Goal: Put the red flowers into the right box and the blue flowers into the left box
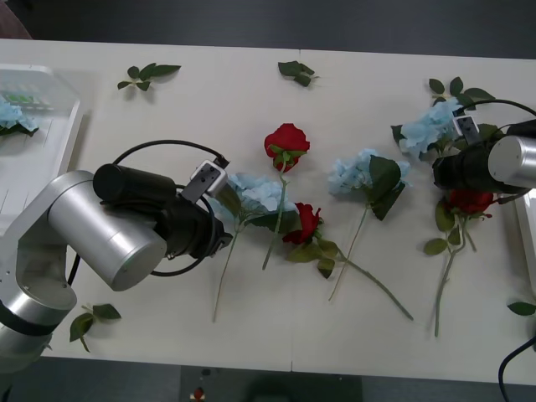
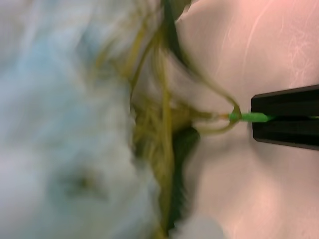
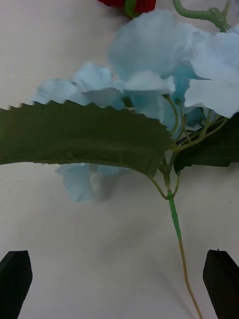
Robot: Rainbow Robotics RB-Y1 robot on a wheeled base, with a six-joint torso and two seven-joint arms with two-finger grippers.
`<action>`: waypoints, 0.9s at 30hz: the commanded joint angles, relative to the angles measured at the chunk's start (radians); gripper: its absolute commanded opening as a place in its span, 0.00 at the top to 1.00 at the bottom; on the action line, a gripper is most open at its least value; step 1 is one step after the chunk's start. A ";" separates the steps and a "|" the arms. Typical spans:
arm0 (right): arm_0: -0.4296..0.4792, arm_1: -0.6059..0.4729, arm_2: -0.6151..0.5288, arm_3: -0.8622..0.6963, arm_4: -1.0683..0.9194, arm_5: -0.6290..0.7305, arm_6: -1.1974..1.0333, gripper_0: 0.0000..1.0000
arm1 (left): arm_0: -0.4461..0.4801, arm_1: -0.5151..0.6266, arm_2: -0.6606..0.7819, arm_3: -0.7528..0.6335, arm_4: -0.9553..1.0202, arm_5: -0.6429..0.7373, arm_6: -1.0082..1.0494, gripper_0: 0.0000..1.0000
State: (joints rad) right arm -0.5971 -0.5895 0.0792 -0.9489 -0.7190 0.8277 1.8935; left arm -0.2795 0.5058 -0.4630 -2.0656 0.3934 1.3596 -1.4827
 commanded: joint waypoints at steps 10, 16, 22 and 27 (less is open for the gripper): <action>-0.023 -0.047 -0.167 -0.195 -0.117 0.240 0.022 1.00 | 0.005 -0.092 -0.097 0.087 -0.113 -0.114 0.065 0.00; -0.023 -0.039 -0.259 -0.254 -0.290 0.315 0.032 1.00 | 0.006 -0.096 -0.114 0.170 -0.123 -0.192 0.068 0.00; -0.023 -0.033 -0.334 -0.274 -0.505 0.363 0.042 1.00 | 0.005 -0.104 -0.149 0.240 -0.151 -0.248 0.071 0.05; -0.023 -0.033 -0.372 -0.274 -0.712 0.403 0.036 1.00 | 0.005 -0.104 -0.167 0.274 -0.162 -0.320 0.087 0.30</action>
State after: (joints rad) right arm -0.5971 -0.6052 -0.2780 -1.1847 -1.3657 1.2155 1.8936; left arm -0.2753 0.4122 -0.6215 -1.7805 0.2309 1.0540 -1.4479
